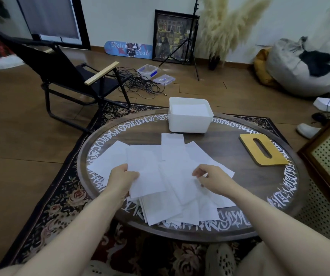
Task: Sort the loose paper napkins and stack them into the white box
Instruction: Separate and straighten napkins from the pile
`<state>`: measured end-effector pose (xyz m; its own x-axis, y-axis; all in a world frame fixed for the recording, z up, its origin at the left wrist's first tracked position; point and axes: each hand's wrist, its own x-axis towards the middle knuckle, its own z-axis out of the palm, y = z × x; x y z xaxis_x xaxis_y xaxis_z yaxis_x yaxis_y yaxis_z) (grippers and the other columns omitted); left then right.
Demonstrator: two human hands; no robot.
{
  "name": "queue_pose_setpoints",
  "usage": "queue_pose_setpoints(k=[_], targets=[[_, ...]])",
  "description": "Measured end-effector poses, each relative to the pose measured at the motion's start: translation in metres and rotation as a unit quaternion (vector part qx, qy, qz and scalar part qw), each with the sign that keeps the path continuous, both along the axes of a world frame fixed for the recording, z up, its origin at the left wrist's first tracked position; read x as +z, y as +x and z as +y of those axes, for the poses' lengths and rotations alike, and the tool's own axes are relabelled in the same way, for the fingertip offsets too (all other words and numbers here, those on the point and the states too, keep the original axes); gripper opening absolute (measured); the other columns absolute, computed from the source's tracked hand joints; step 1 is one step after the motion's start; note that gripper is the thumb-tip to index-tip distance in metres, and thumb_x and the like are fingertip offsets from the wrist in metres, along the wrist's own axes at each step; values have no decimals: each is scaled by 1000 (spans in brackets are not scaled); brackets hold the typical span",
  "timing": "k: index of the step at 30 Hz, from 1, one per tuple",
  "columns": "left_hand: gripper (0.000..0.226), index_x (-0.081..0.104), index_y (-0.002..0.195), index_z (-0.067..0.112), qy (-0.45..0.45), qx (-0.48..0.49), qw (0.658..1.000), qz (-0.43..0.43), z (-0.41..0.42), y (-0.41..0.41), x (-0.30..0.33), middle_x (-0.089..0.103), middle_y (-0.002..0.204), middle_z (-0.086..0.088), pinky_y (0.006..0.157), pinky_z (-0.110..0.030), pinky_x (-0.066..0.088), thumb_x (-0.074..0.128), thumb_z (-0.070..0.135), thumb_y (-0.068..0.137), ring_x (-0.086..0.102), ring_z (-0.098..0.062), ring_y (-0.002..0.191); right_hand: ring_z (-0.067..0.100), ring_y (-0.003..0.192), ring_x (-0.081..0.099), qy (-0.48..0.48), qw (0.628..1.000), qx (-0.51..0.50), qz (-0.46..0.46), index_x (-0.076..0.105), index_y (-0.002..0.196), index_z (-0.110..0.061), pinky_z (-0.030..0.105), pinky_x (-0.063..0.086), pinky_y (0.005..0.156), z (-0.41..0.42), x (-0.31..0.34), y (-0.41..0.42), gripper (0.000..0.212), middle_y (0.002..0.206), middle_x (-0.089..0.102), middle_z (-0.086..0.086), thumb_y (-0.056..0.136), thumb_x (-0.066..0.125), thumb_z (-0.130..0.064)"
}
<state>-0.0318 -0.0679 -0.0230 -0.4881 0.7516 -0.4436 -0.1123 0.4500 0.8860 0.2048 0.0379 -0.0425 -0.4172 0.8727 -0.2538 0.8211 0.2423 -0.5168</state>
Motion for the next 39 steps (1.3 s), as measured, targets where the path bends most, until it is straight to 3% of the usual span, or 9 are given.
queue_pose_setpoints(k=[2,5,8,15,24,29,34,37,39], targets=[[17,62,97,5,0,2,1000,-5,1,-1,-1,66,101,-14,87,-44,52,52,-6,90,62,-33,95,15,86,58,10,1000,-21,-21,58,107,-25,31,48,73,0,-5,-6,19,105,59,-5,90,51,-18],[17,62,94,7,-4,-1,1000,-8,1,0,-1,65,99,-13,88,-47,52,52,-5,90,63,-34,94,15,90,54,9,997,-50,-56,49,119,-19,27,41,71,-2,-7,-13,39,109,51,-4,87,64,-35],[19,62,86,10,-8,-2,1000,-11,1,0,-1,65,96,-12,86,-46,52,52,-5,90,62,-33,91,18,95,55,-14,994,-61,-86,46,117,-17,28,40,71,-3,-8,-19,52,112,52,0,79,72,-43],[16,62,99,6,-8,4,1000,-15,2,-2,-3,66,103,-15,88,-49,52,53,-4,91,62,-36,96,19,81,56,-16,993,-104,-59,48,108,-16,28,42,65,-3,-7,-20,42,99,57,-1,76,74,-28],[20,62,87,12,-1,-12,1000,-19,4,5,-2,66,99,-13,82,-44,53,52,-4,91,62,-34,92,19,81,57,25,993,-93,-61,63,96,-13,26,36,58,-5,-5,-20,21,86,57,-4,77,70,-20],[23,62,82,13,-4,-10,1000,-24,4,5,-3,67,97,-14,84,-46,53,51,-6,89,63,-32,89,22,85,60,69,992,-93,-57,67,91,-12,26,38,62,-4,-4,-21,11,84,56,-5,84,63,-20],[19,63,92,8,-2,0,1000,-22,5,6,-5,67,102,-16,88,-47,52,51,-6,90,63,-35,97,15,66,58,12,992,-126,17,62,77,-25,23,39,54,0,8,-19,8,79,63,-5,86,64,-26],[18,63,89,9,2,5,1000,-16,6,7,-5,66,103,-15,87,-46,51,51,-4,91,62,-36,99,17,59,58,-30,977,-156,143,64,72,-24,28,47,59,0,20,-18,13,72,64,0,85,66,-19],[16,62,91,9,5,7,1000,-10,7,8,-4,65,103,-14,86,-45,51,50,-2,92,61,-35,99,11,50,52,-52,957,-165,233,65,74,-18,21,44,52,-4,32,-18,14,65,60,1,87,66,-13]])
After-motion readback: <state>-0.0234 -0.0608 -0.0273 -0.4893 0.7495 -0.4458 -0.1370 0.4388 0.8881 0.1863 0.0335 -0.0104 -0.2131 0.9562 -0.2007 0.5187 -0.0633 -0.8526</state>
